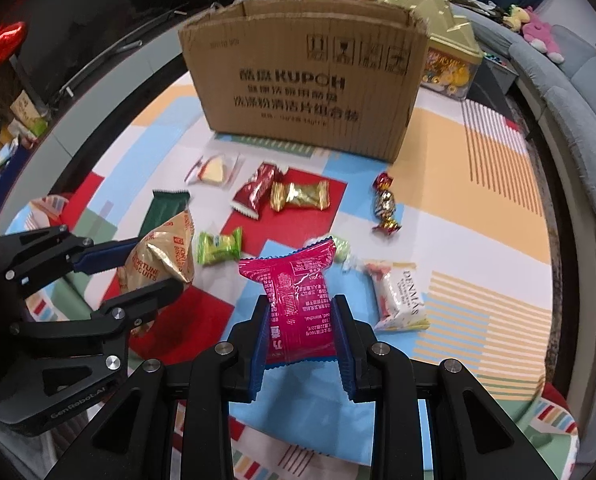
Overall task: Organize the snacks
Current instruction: 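Close the left tool on the gold bag while the right tool grips the pink bag, then carry both bags over the cardboard box and open both tools to drop them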
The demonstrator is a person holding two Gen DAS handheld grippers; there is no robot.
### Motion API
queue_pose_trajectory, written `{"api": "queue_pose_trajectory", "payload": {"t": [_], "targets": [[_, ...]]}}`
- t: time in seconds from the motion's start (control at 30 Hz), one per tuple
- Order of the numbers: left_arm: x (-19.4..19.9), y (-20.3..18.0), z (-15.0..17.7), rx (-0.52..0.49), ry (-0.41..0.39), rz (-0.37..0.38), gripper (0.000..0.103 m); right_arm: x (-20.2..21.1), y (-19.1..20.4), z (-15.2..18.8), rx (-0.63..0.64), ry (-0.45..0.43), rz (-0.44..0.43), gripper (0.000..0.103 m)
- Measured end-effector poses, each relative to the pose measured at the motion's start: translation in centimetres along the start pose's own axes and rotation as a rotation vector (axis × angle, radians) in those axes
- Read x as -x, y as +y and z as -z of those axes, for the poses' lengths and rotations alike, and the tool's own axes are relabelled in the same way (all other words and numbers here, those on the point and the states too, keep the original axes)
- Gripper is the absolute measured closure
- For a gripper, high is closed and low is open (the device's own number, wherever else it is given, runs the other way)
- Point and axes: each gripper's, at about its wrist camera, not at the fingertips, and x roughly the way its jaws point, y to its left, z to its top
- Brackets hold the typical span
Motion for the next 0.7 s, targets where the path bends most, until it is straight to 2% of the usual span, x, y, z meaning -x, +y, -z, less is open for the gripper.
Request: {"api": "queue_pose_trajectory", "payload": {"t": [0.7], "targets": [[5.0,2.4,-4.9,0.098,-0.081,-0.098,0.066,5.3,-0.2,-4.9,-0.078,-0.137,0.045,0.072]]}}
